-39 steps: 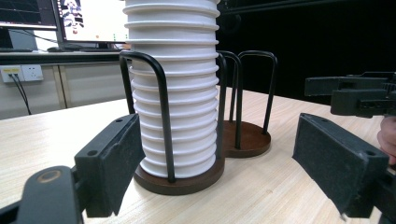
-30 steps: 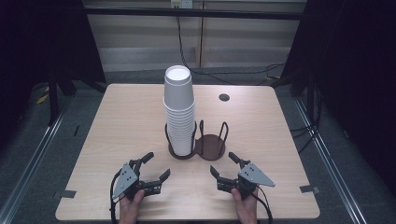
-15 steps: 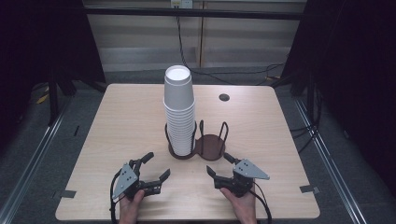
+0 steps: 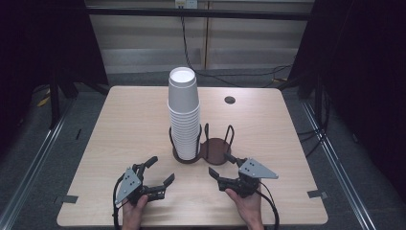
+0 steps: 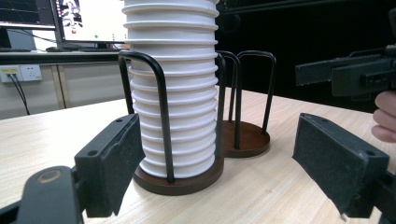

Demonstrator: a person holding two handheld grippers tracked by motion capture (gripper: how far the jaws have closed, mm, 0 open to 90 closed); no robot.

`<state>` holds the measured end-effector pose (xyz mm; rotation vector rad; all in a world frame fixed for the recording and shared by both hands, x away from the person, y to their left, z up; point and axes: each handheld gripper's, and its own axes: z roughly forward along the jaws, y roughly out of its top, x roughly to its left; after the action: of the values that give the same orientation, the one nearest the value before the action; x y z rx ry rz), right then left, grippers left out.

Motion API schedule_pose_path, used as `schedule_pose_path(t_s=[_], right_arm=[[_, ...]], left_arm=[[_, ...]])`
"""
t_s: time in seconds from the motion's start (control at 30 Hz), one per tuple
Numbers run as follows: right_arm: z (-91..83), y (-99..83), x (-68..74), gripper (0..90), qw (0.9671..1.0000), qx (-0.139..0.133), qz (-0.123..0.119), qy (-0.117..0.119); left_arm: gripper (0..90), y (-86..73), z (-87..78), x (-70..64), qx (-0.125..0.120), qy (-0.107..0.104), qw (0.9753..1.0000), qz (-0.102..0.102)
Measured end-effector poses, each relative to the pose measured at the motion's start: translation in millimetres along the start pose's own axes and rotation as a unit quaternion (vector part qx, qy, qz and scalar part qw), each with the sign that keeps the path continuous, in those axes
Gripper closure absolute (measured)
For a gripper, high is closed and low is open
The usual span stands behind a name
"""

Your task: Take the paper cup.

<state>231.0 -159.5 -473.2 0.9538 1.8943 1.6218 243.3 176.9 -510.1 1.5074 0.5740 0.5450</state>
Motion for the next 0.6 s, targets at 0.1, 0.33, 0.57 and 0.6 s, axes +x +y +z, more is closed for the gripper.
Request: schedule_pose_path(t_s=[0.1,0.33,0.57,0.6], right_arm=[[0.6,4.7,0.5,24.3,1.0,0.002,-0.001,0.004],[3.4,20.6,0.6,20.2,0.9993,0.014,0.013,0.032],[6.4,35.0,1.4,20.3,0.9981,0.025,0.018,0.054],[6.6,37.3,1.0,20.4,0.9981,0.026,0.017,0.052]], left_arm=[[15.7,0.0,0.0,0.1,0.0,0.0,1.0,0.001],[15.7,0.1,0.0,0.5,0.001,0.0,1.0,0.003],[15.7,0.0,0.0,0.1,0.0,0.0,1.0,0.0],[15.7,0.2,-0.2,0.6,0.001,0.001,1.0,0.005]])
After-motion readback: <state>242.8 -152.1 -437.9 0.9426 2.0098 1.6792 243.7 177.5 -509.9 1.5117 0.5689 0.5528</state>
